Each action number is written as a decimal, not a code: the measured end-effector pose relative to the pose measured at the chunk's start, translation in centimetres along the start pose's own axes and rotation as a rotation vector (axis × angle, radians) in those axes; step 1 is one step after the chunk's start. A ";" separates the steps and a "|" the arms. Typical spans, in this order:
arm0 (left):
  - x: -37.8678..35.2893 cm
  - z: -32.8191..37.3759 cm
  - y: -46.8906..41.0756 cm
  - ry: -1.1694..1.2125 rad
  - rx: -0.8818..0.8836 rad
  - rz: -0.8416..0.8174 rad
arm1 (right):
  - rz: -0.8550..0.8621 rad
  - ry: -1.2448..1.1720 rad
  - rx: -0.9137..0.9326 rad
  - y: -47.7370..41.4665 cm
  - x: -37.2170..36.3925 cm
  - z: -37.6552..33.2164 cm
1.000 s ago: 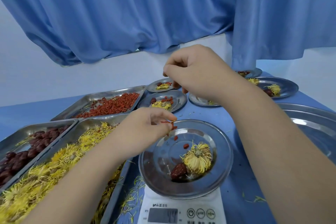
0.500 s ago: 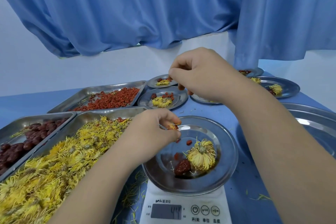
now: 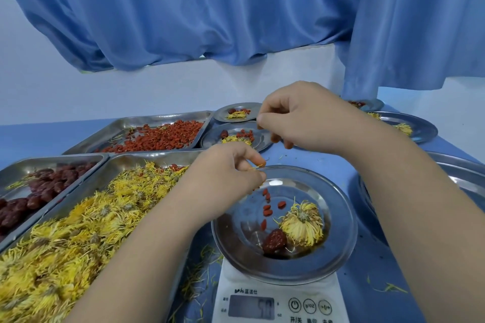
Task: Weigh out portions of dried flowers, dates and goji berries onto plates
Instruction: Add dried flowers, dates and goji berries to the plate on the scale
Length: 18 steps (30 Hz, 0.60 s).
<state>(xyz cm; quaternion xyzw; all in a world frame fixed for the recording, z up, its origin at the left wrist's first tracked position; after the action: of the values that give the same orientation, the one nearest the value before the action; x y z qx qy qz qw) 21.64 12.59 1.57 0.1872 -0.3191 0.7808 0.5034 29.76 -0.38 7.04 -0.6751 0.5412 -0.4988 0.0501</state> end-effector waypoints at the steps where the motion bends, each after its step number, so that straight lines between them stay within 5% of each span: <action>1: 0.1 -0.1 -0.1 0.009 0.004 0.002 | -0.004 0.004 -0.011 0.0 0.1 0.1; 18: 0.6 0.5 -0.1 0.046 -0.082 -0.088 | -0.055 0.103 -0.055 0.9 2.4 -1.1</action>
<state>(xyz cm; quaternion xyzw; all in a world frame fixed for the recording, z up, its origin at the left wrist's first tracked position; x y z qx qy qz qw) 21.45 12.63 2.30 0.1625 -0.3306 0.7482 0.5517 28.13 -2.09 8.54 -0.6644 0.5377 -0.5190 -0.0101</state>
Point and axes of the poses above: each hand's wrist, its own y-axis away from the middle knuckle, its own x-axis out of the back of the hand, z = x × y, the point moved 3 cm from there along -y, towards the middle knuckle, and after that the axes turned 13 degrees about z, right-handed, at the moved point
